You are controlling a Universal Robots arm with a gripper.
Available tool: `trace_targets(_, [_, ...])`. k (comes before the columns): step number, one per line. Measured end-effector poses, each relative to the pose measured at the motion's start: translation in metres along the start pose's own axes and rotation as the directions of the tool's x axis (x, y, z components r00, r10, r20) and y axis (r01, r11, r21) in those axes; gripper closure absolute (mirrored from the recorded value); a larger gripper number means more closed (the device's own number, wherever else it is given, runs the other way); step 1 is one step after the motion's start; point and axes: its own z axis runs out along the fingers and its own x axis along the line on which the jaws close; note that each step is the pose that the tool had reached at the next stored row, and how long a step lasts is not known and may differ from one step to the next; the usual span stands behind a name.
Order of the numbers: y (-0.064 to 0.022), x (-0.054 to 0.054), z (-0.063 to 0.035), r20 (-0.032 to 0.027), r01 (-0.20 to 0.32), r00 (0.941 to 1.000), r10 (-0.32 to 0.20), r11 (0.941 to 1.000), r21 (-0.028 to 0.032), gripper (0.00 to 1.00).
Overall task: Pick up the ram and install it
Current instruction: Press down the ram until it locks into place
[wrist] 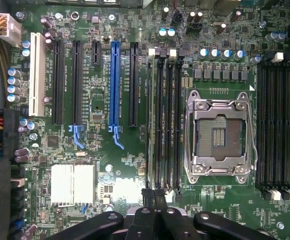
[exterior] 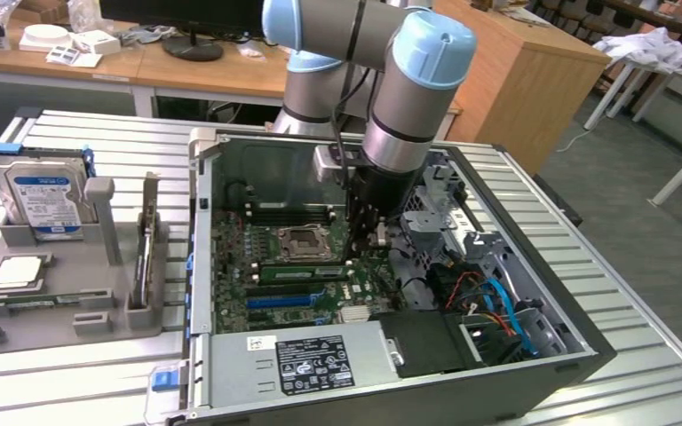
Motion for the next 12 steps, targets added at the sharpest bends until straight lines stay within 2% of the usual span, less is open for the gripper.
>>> trace_targets(6, [0.0016,0.0,0.0,0.0,0.0,1.0,0.0,1.0,0.0,0.89])
trace_targets(12, [0.0179,0.0,0.0003,-0.0001,0.0,1.0,0.0,1.0,0.0,0.89])
